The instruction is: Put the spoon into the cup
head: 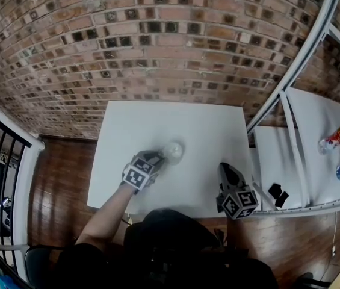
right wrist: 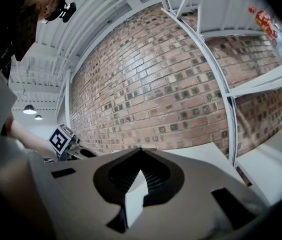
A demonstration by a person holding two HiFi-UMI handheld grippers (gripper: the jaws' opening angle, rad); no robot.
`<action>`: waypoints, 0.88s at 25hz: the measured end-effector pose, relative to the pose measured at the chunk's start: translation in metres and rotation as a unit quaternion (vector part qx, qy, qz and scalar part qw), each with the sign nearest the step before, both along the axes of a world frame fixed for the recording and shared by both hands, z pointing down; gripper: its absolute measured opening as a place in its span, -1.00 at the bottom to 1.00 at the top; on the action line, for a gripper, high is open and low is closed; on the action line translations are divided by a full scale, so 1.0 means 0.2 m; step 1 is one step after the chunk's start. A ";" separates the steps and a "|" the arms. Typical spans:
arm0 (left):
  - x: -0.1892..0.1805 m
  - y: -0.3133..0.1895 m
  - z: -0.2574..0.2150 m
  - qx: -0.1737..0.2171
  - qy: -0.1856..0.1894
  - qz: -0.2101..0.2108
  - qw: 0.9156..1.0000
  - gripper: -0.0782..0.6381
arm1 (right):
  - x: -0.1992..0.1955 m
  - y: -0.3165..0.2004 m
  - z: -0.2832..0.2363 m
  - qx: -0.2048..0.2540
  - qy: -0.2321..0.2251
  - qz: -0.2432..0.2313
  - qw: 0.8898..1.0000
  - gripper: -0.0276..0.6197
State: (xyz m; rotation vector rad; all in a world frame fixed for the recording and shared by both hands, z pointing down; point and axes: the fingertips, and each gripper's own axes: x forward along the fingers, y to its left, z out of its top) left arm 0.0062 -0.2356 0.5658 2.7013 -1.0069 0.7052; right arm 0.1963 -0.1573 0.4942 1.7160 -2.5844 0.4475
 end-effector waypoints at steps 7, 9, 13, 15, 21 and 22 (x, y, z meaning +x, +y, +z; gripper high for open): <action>0.08 -0.06 0.06 -0.010 -0.004 0.000 1.000 -0.44 | 0.05 -0.02 0.00 0.001 0.001 0.009 1.000 -0.90; 0.08 -0.07 0.06 -0.007 -0.002 0.000 1.000 -0.44 | 0.06 -0.02 0.00 0.001 0.001 0.011 1.000 -0.90; 0.08 -0.09 0.05 -0.004 0.006 -0.001 1.000 -0.44 | 0.07 -0.03 0.00 0.000 0.002 0.012 1.000 -0.90; 0.08 -0.09 0.05 -0.002 0.003 0.002 1.000 -0.43 | 0.07 -0.04 -0.01 0.000 0.002 0.011 1.000 -0.90; 0.08 -0.06 0.09 -0.006 -0.012 0.014 1.000 -0.31 | 0.03 -0.05 -0.01 0.001 0.003 0.002 1.000 -0.90; 0.07 -0.05 0.08 -0.003 -0.010 0.012 1.000 -0.31 | 0.03 -0.06 -0.01 0.001 0.003 0.001 1.000 -0.90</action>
